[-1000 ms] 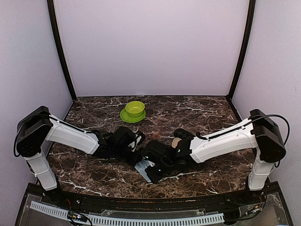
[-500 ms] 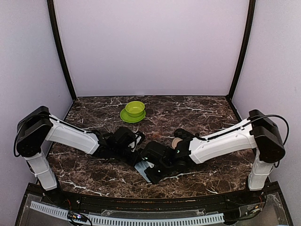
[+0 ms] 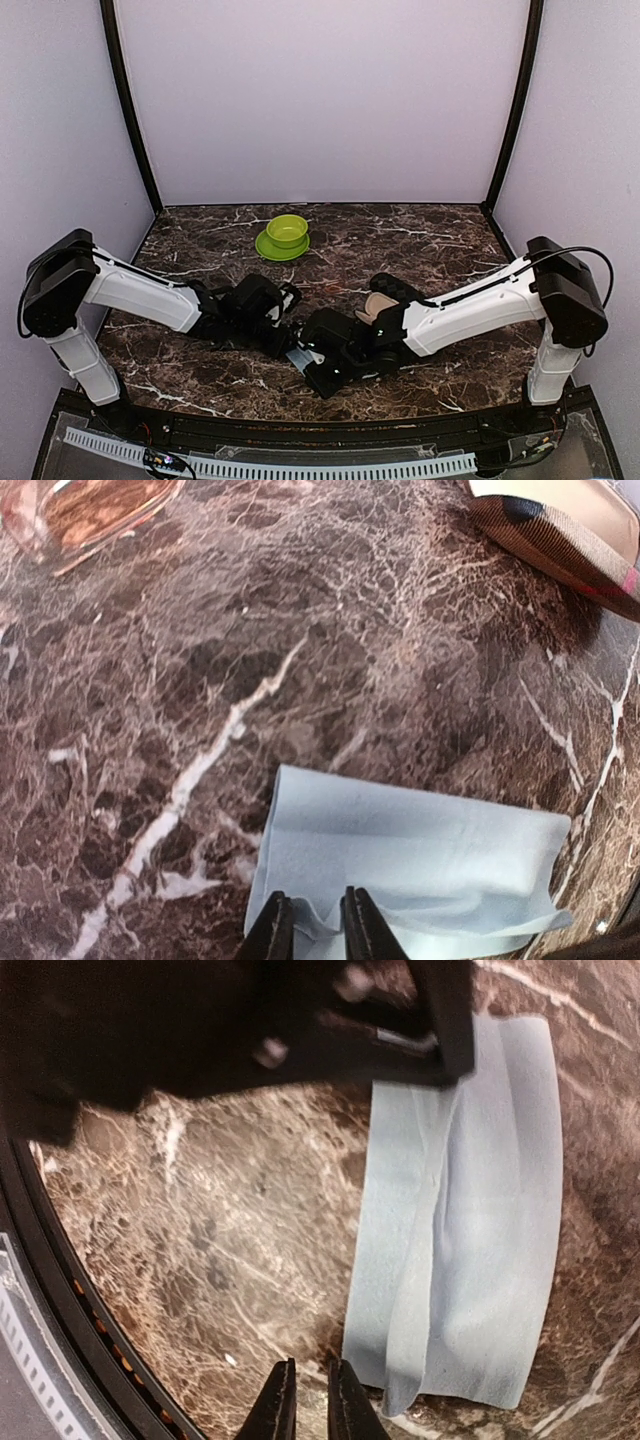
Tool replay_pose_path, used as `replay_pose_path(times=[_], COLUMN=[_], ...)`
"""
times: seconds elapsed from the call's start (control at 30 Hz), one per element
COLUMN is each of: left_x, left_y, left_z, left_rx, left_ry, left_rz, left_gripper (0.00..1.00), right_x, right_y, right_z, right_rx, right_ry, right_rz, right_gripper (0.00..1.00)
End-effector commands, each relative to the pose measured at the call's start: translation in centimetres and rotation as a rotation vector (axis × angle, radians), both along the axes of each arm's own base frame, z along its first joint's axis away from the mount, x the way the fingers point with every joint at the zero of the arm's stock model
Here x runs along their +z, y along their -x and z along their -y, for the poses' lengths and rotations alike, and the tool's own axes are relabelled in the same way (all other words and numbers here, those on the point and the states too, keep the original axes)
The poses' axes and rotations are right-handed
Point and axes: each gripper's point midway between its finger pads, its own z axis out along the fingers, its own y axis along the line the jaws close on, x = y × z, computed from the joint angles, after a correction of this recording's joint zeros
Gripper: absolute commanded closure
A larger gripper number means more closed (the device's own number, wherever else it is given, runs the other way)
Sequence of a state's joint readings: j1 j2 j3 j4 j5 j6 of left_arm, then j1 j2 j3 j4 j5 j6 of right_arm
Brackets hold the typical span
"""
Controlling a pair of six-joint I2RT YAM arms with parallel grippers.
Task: Organize the sunglasses
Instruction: Fold the glasses cleaning cloth at the center of the board, then smooth out the glasses cleaning cloth at the center of the board.
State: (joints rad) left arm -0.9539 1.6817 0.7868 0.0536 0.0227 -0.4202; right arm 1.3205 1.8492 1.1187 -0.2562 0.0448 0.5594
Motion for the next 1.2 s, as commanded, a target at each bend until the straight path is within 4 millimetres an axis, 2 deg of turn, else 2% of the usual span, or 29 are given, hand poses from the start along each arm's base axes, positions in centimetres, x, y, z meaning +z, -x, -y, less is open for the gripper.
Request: replay_pose_path(times=[0.0,0.27,0.5,0.67,0.83,1.0,1.17], left_x=[1.5,2.5,2.8,2.6,1.6,1.1,0.4], left_y=[0.5,1.0,0.5,-0.3,-1.2,-1.3,-0.7], left_z=[-0.8,-2.7,-2.1,-1.2,-0.6,-1.0,-1.9], left_rx=[0.019,0.05,0.056,0.047,0.042,0.046,0.043], left_ry=[0.023,0.025,0.033,0.02,-0.035,-0.076,-0.096], left_rz=[0.02,0.049,0.055,0.068,0.069,0.067,0.051], left_gripper=[0.79,0.79,0.78,0.74,0.74,0.75,0.75], right_x=[0.5,2.5,2.8,1.9,1.0,0.0,-1.0], right_y=[1.1,0.4,-0.2,-1.6,-1.8,-1.5,-1.4], right_z=[0.0,-0.1,0.3,1.1,1.1,0.8,1.0], right_rx=[0.008,-0.012,-0.051,-0.114,-0.117,-0.1,-0.099], right_ry=[-0.04,-0.098,-0.109,-0.089,-0.097,-0.091,-0.08], right_rz=[-0.031,0.009,0.03,0.032,0.008,-0.015,-0.031], right_gripper=[0.87,0.82,0.77,0.75,0.76,0.77,0.79])
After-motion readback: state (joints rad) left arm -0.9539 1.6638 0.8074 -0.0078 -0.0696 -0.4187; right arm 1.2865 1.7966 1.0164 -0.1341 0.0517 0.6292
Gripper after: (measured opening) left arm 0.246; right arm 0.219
